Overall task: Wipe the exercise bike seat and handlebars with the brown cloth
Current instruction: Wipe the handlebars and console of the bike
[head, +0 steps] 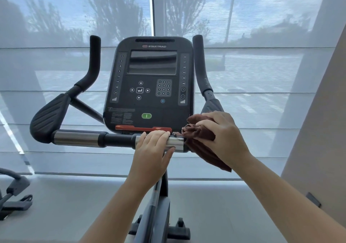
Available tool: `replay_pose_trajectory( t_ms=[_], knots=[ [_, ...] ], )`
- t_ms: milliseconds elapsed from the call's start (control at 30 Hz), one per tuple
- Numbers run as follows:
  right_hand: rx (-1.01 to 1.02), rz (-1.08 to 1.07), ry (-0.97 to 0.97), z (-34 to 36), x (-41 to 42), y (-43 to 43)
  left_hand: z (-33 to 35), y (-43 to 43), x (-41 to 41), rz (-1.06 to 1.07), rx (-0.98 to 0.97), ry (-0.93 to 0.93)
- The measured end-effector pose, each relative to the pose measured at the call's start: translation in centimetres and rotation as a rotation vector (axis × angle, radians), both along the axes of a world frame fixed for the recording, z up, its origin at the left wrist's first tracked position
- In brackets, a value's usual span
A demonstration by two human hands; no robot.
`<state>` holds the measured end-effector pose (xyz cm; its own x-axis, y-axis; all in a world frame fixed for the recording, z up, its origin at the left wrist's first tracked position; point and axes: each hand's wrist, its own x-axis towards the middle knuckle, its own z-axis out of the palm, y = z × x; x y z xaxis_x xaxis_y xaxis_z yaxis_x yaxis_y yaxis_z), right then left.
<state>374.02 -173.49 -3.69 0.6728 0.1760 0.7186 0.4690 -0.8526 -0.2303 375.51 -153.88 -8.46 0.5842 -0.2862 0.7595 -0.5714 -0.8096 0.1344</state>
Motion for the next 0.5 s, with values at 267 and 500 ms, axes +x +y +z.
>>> replay_pose_trajectory(
  t_ms=[267, 500],
  knots=[
    [0.166, -0.02, 0.006, 3.8, 1.5, -3.3, 0.9, -1.1, 0.0, 0.012, 0.024, 0.01],
    [0.106, 0.004, 0.156, 1.7, 2.2, -3.2, 0.5, -4.5, -0.2, -0.023, 0.075, -0.016]
  ],
)
